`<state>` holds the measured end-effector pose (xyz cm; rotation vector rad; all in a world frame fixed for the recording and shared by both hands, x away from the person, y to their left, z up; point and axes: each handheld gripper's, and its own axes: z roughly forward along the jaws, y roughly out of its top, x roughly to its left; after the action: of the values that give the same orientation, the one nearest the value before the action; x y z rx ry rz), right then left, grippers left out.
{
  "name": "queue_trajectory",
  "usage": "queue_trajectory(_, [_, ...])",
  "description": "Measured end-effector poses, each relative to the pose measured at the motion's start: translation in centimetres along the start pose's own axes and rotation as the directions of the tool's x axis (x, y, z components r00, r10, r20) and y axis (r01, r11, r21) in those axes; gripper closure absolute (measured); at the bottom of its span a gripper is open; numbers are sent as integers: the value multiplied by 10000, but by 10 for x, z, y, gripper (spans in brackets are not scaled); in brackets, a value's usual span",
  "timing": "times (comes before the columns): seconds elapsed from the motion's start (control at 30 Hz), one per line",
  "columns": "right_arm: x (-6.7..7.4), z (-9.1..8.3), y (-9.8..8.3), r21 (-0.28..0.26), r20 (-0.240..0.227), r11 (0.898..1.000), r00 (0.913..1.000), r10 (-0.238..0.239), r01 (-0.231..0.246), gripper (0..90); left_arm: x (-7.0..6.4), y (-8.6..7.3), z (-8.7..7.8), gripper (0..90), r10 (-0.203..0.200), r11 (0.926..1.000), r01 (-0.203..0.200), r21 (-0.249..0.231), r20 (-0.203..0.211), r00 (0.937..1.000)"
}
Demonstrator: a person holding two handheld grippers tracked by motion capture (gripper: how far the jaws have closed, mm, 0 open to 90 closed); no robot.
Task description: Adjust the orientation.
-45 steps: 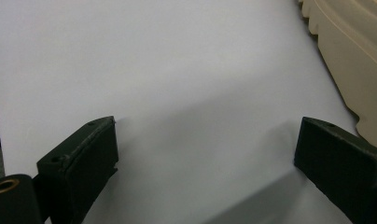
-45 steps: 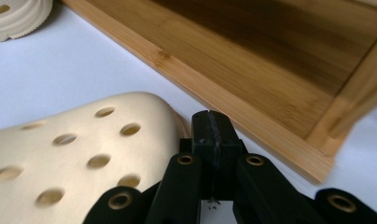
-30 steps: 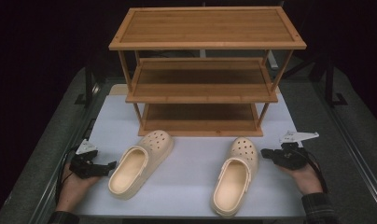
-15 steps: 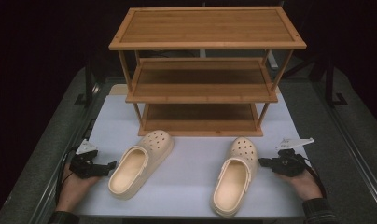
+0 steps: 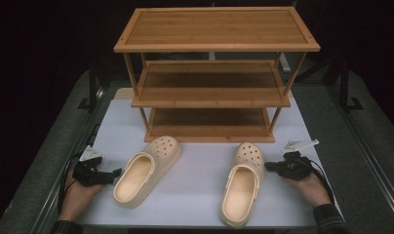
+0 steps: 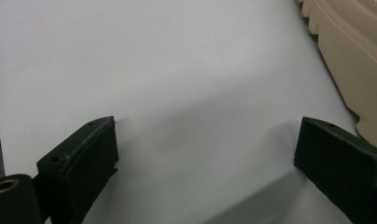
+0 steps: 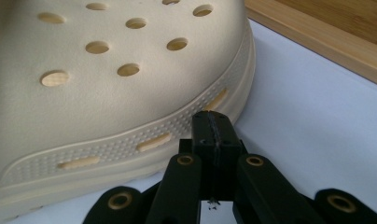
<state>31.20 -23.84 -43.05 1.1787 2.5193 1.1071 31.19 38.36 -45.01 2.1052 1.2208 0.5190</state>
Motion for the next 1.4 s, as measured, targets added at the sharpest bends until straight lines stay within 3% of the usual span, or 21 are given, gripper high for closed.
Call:
queue_trajectory(0.6, [6,22,25,180,-302,9991,9988,-380,385,900,0,0,0,55,-1,10000,1,12,-1,10000])
queue_trajectory(1.4, [37,64,69,238,-847,9914,9884,-1259,1284,899,0,0,0,56,-2,10000,2,12,-1,10000])
